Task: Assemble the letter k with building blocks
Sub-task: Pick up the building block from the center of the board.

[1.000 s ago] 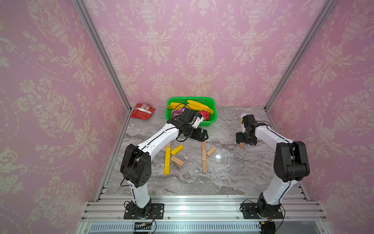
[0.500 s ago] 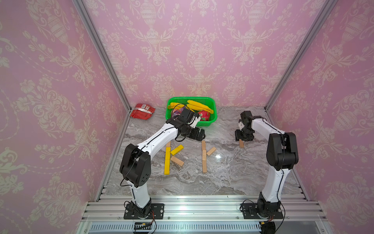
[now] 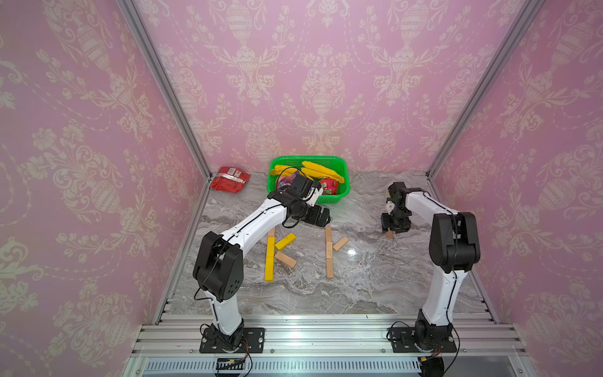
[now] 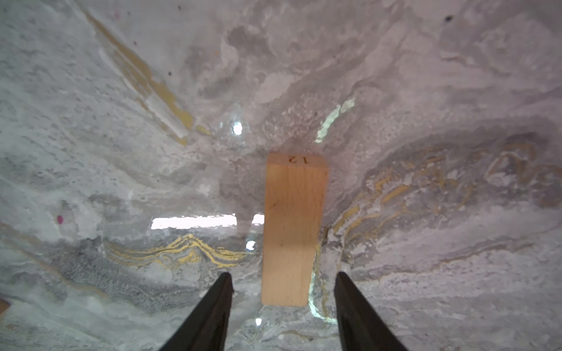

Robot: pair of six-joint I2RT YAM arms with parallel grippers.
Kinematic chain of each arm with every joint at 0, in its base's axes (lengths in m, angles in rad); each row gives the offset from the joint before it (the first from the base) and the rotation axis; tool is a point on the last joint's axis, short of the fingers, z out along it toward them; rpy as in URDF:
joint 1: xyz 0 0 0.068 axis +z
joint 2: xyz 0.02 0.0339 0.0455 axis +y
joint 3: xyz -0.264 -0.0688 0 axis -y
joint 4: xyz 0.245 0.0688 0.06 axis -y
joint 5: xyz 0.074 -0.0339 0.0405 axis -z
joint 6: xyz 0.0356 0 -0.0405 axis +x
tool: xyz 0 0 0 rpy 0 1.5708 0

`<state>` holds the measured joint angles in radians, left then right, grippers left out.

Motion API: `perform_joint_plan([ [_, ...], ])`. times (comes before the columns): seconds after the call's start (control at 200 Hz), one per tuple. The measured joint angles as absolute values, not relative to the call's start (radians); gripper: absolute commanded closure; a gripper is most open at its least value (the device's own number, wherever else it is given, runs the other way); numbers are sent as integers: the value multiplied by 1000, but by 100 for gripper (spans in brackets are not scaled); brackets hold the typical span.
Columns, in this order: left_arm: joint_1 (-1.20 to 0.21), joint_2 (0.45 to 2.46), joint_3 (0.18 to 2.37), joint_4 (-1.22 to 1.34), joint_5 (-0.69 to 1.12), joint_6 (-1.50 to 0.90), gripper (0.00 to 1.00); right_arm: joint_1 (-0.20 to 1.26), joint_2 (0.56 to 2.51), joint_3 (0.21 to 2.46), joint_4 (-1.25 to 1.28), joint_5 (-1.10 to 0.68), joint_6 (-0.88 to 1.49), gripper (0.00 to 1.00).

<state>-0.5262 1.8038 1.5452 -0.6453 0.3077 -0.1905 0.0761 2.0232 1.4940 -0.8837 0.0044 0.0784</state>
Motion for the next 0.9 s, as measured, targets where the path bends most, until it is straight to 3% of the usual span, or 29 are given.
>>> perform_joint_plan([
  [0.9,-526,1814,1546,-663,307,-181,1,70,2067,1504,-876,-4,47,69],
])
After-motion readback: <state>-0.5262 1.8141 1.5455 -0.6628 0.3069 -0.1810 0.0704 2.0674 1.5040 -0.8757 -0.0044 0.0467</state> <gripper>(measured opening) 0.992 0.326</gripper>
